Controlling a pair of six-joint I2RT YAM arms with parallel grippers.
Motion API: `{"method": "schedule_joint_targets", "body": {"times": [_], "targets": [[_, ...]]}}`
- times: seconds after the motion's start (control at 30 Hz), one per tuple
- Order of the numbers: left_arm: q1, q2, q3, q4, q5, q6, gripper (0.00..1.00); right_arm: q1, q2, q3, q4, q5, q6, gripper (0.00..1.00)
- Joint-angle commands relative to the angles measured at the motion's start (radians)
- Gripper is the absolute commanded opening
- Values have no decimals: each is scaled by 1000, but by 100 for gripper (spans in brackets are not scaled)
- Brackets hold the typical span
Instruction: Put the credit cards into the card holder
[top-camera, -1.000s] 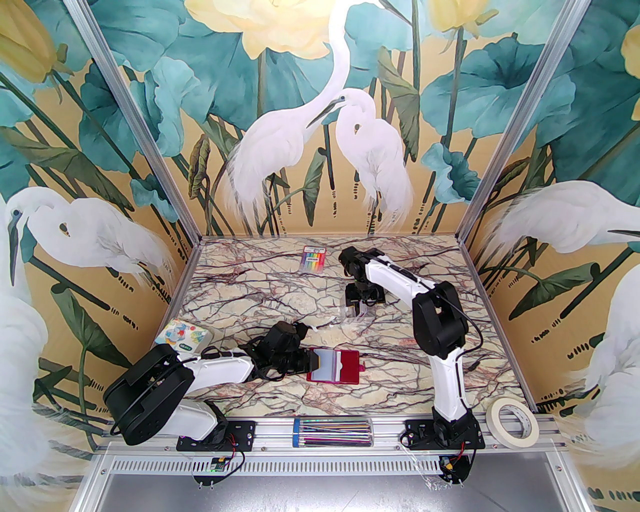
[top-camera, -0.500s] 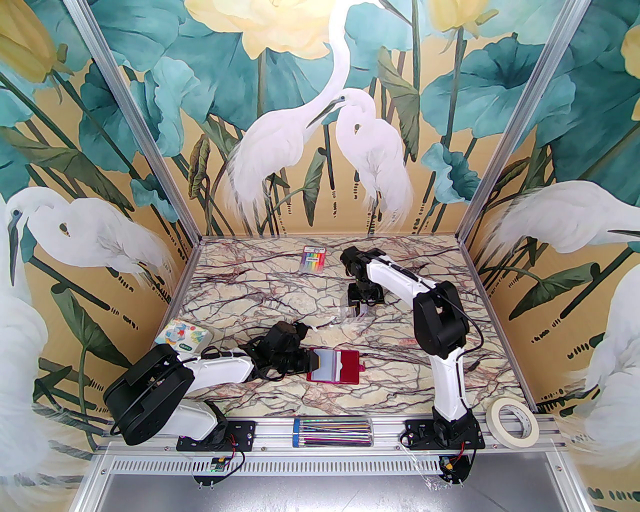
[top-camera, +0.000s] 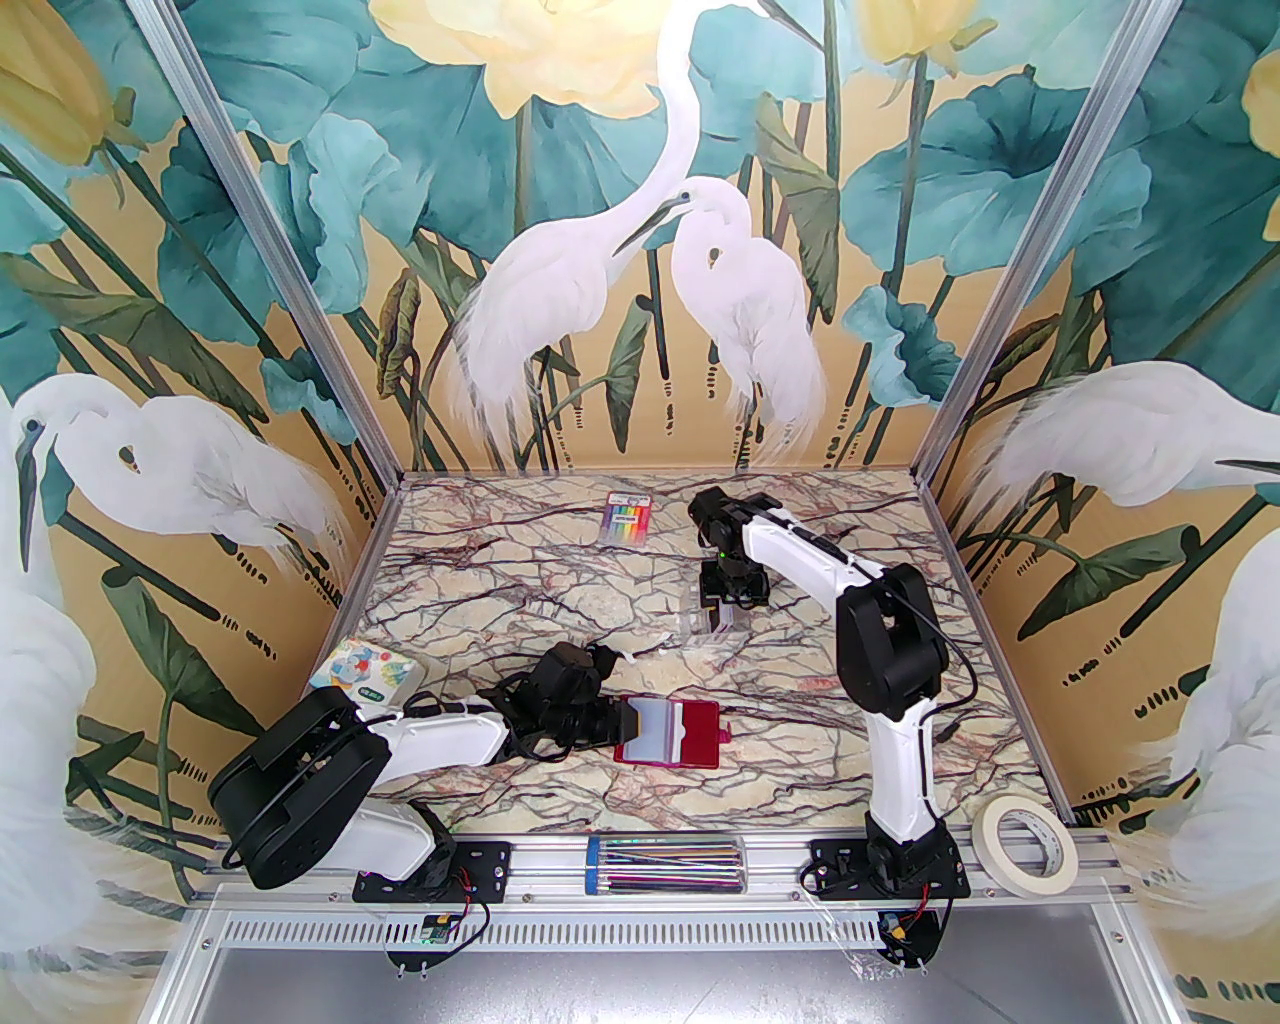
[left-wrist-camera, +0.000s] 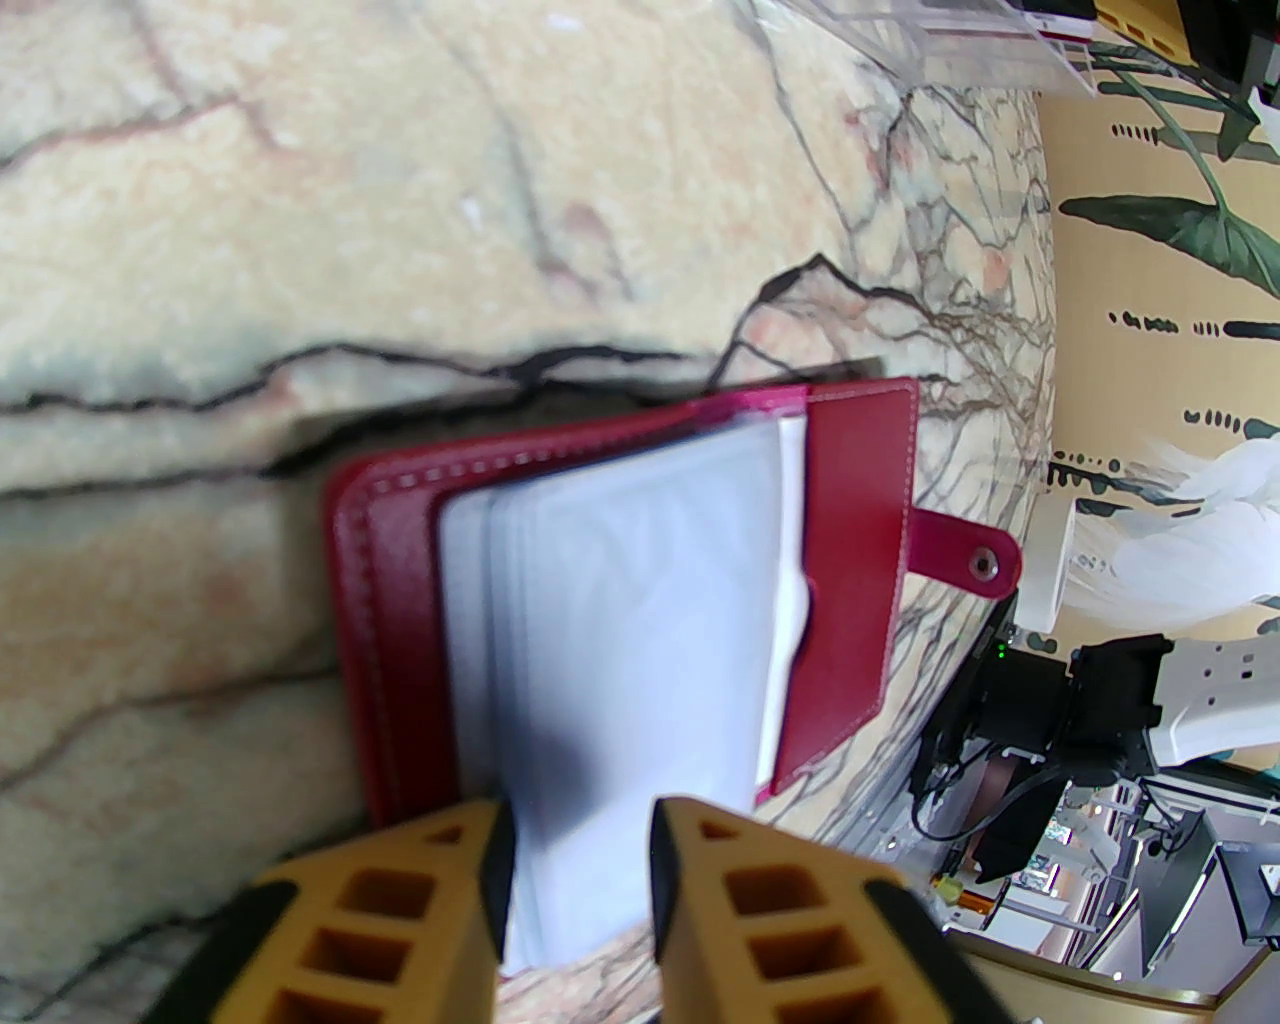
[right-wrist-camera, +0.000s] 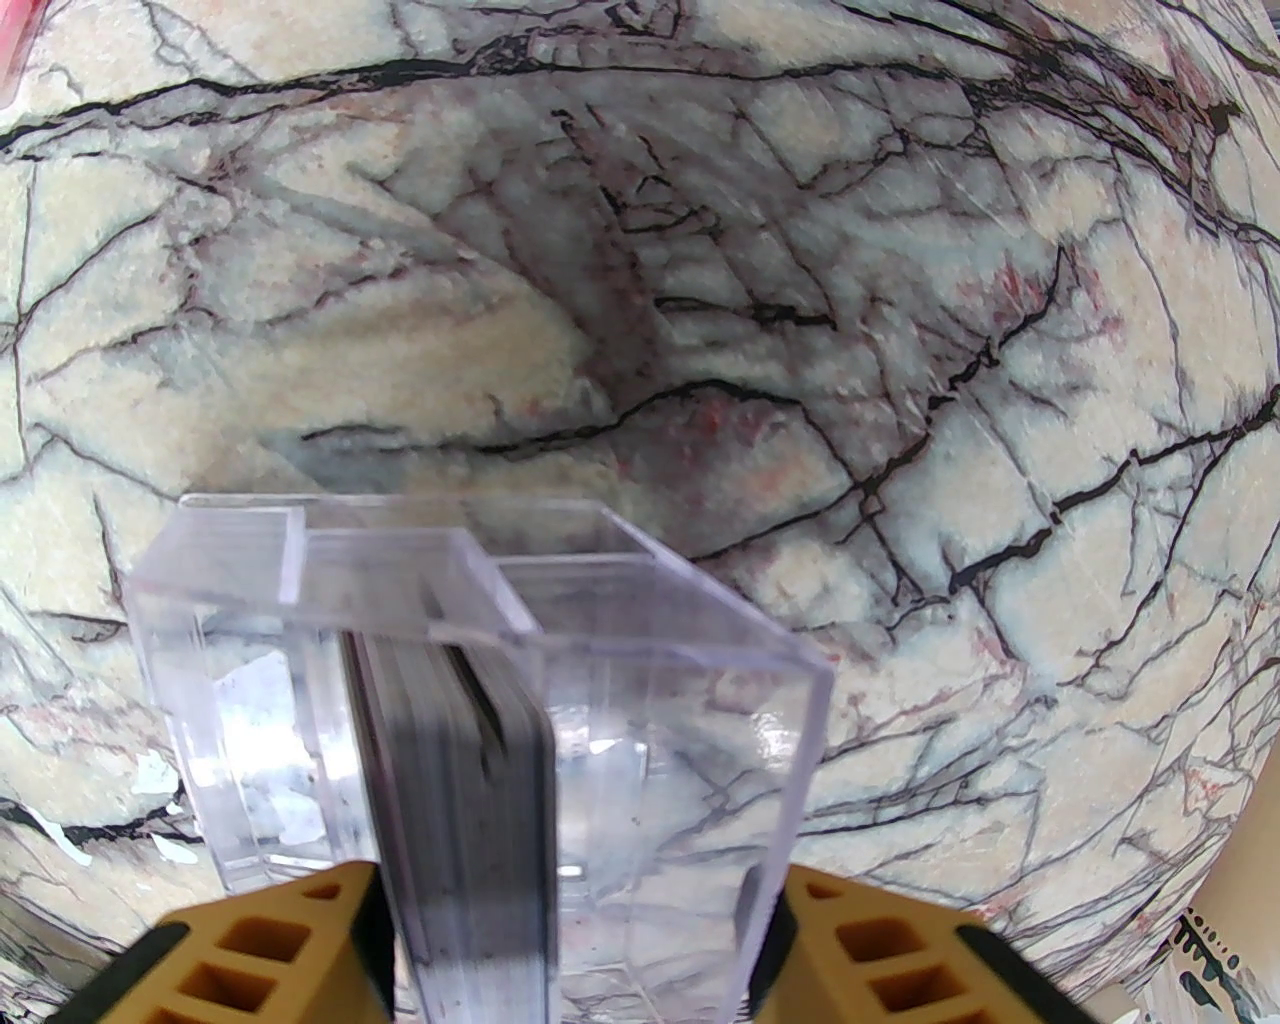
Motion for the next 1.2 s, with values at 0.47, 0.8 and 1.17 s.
{"method": "schedule_joint_targets", "body": {"times": [0.47, 0.8, 1.17], "targets": [[-10, 31, -2, -66, -8, 20, 30, -26, -48, -36, -16, 9, -26, 56], [-9, 29, -8, -63, -9, 18, 30, -29, -46, -35, -29, 57, -38, 60], [-11, 29, -11, -60, -9, 16, 30, -31, -44, -29, -35, 63, -70, 60]]}}
